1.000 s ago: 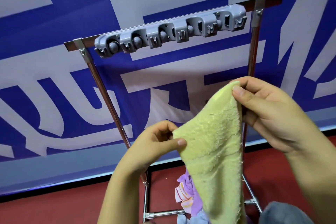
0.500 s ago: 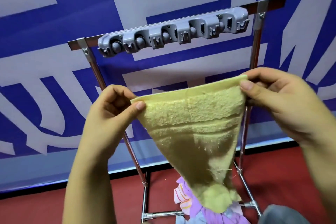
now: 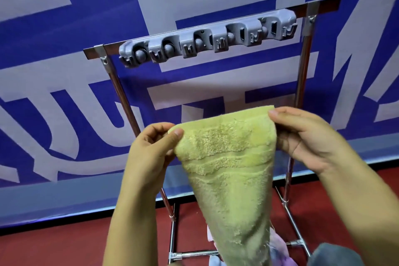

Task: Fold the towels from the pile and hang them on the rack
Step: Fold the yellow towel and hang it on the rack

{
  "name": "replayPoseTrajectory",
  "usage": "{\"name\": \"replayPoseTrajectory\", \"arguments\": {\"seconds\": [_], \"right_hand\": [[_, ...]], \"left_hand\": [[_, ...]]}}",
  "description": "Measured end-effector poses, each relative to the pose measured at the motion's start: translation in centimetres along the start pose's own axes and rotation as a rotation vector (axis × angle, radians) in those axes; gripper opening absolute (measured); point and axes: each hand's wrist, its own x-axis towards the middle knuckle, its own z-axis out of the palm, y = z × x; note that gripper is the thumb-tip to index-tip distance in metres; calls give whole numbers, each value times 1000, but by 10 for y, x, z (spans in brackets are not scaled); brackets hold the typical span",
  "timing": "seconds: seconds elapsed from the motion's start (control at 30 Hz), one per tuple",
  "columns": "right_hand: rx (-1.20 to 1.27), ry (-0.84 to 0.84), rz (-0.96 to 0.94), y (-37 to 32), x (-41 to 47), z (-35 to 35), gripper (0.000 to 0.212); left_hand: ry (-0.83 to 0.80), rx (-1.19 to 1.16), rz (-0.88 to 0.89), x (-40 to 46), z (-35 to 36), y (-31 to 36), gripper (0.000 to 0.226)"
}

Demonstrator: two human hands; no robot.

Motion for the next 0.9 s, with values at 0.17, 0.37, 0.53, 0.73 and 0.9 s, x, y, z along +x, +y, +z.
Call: {"name": "replayPoseTrajectory", "arguments": {"seconds": [0.17,0.37,0.53,0.73,0.9], "right_hand": [[-48,138,-79,10,-3,8,9],[-406,165,-314,16,-17,29,15],[-733,140,-496,15,-32,37,13],[-839,95,-572,18,-34,41,13],[-855,102,-609,20,-35,42,14]], "left_hand": [[28,-18,30,-8,14,-7,12],[-47,19,109,-25,40,-4,16],[-70,90,183,-32,51,-1,20],[-77,164,241,-42,56,5,20],[-83,141,242,-46,56,6,21]]}}
